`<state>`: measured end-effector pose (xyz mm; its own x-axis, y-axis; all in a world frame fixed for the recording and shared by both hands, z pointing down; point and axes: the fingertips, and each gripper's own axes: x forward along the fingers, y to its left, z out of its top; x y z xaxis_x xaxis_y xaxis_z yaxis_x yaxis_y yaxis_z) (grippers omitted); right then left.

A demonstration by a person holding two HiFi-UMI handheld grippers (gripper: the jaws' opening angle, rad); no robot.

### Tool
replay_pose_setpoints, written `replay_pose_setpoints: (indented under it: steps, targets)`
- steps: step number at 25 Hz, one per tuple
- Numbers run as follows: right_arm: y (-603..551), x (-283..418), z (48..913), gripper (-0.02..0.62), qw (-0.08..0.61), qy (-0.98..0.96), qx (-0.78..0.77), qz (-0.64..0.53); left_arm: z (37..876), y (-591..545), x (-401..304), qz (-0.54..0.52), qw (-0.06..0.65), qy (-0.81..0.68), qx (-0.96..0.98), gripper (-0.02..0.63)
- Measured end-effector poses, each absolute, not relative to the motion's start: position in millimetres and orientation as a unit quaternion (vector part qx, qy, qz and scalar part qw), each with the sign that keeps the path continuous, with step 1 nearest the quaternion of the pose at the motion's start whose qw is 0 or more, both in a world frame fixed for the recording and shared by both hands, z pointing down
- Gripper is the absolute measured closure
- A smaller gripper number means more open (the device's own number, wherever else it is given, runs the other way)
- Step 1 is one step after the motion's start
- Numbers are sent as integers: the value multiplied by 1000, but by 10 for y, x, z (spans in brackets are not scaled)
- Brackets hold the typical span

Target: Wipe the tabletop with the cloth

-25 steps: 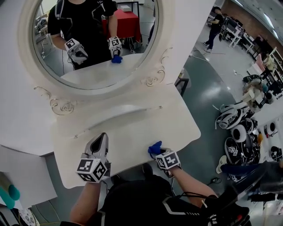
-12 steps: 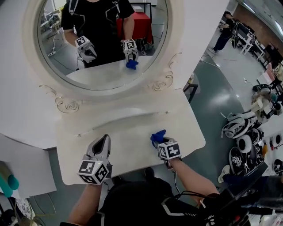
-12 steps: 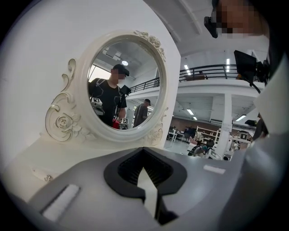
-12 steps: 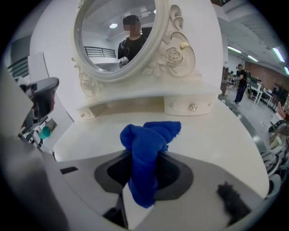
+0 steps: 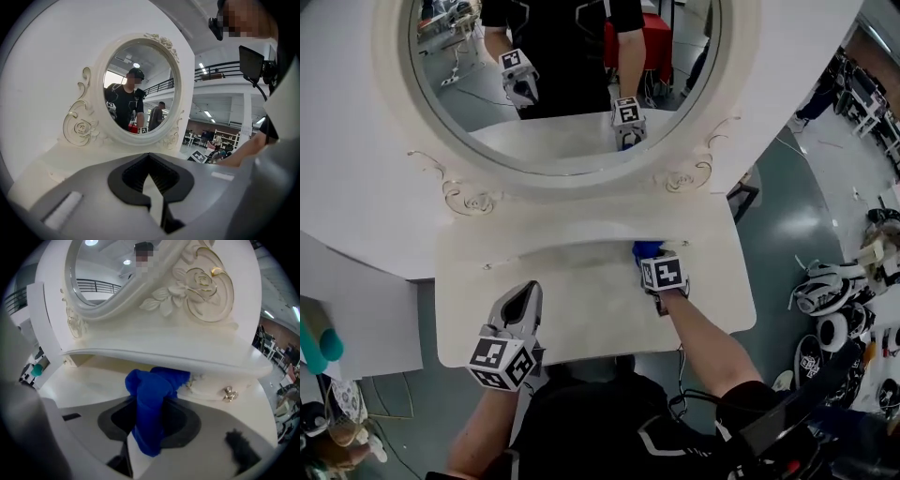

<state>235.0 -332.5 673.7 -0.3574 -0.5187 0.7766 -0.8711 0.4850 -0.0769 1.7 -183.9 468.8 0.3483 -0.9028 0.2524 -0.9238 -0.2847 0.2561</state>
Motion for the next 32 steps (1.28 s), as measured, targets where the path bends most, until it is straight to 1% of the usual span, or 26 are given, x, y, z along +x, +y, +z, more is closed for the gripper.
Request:
replay_pose_setpoints:
  steps: [9, 18, 24, 28, 32]
  targets:
    - [-2764, 2562, 6754, 462, 381, -777, 427, 264, 4697, -1905, 163, 27, 183, -541, 821, 598]
    - [-1716, 2928, 6756, 461, 371, -768, 429, 298, 4692, -1959, 485, 23, 183, -491, 851, 598]
    - [-1214, 3114, 6745, 462, 370, -760, 432, 315, 4690, -1947, 690, 26, 181, -469, 864, 598]
    - [-1134, 3172, 6730, 460, 376, -756, 418, 335, 4676, -1950, 763, 26, 178, -468, 865, 598]
    - [-1624, 3172, 6567, 460, 336, -769, 442, 315, 4660, -1953, 722, 27, 175, -480, 860, 598]
